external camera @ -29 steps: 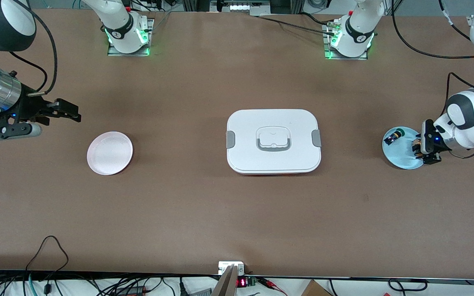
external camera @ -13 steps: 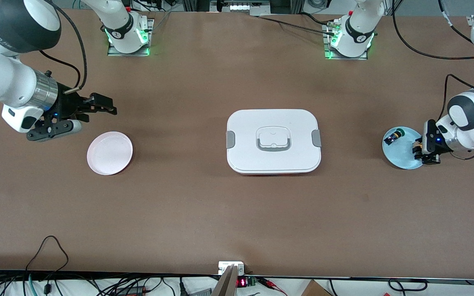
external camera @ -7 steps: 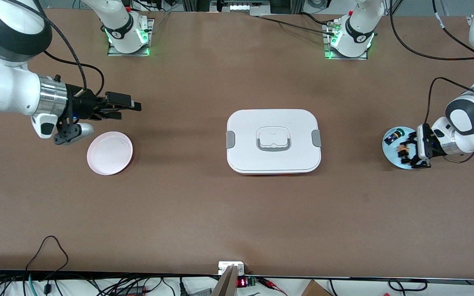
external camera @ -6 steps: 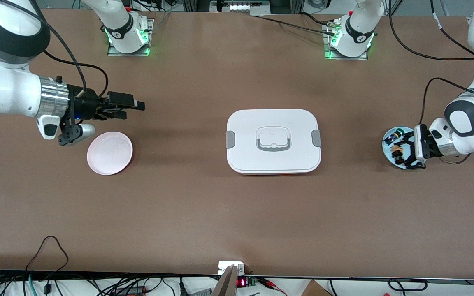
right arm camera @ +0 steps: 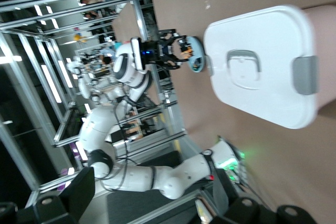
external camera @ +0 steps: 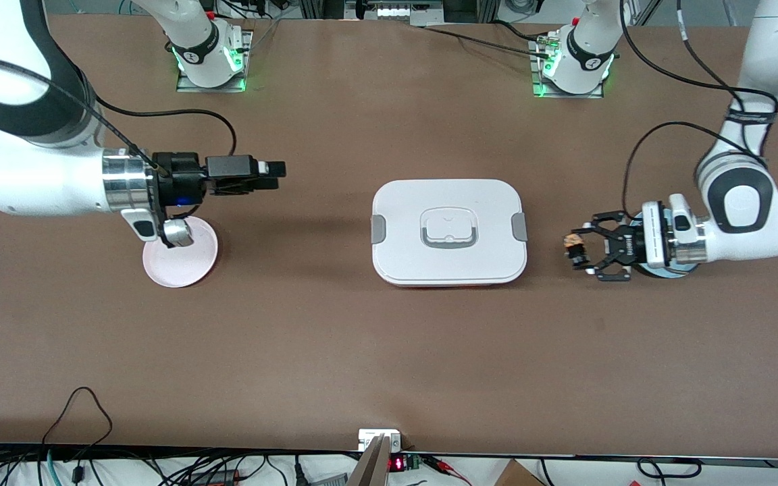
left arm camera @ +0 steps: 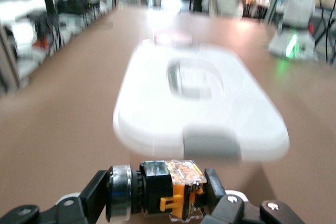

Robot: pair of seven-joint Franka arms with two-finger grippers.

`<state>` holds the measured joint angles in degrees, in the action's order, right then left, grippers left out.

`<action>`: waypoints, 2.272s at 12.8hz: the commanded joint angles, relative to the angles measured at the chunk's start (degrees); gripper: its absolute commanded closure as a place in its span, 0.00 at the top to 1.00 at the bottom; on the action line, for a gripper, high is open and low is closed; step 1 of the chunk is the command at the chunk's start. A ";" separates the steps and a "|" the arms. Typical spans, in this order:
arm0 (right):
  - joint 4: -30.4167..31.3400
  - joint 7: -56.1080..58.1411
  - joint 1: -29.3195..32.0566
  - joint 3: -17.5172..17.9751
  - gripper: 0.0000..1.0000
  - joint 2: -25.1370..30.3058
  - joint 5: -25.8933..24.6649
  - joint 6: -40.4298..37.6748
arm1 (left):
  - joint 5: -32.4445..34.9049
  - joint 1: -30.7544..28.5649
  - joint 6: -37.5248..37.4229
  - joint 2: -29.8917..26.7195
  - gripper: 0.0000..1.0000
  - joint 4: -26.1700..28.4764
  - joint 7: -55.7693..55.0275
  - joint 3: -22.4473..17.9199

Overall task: Transfer orange switch to right arm and place
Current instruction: 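Carry the orange switch over the box toward the right gripper, then grasp the orange switch with the right gripper and open the left gripper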

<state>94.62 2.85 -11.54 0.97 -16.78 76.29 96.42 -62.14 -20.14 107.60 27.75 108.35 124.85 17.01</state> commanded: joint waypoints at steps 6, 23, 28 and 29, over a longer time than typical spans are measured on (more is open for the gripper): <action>0.39 4.53 -8.31 -0.18 1.00 -2.21 17.14 9.83 | -36.69 14.23 3.38 -5.85 0.00 0.28 -16.74 9.09; 1.79 2.33 -8.23 -0.18 1.00 -4.58 17.14 6.24 | -47.72 22.07 25.18 -5.86 0.00 -7.98 -24.48 18.50; 1.88 2.24 -9.54 -0.18 1.00 -4.58 16.96 5.89 | -47.63 22.78 25.55 -5.77 0.00 -7.98 -24.92 18.50; 1.88 2.33 -9.98 -0.18 0.99 -4.58 16.87 5.89 | -47.63 22.78 25.55 -5.77 0.00 -7.98 -24.92 18.50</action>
<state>96.24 5.37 -20.42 0.81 -21.61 92.14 102.44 -108.73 2.07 132.26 20.96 102.06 99.97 35.41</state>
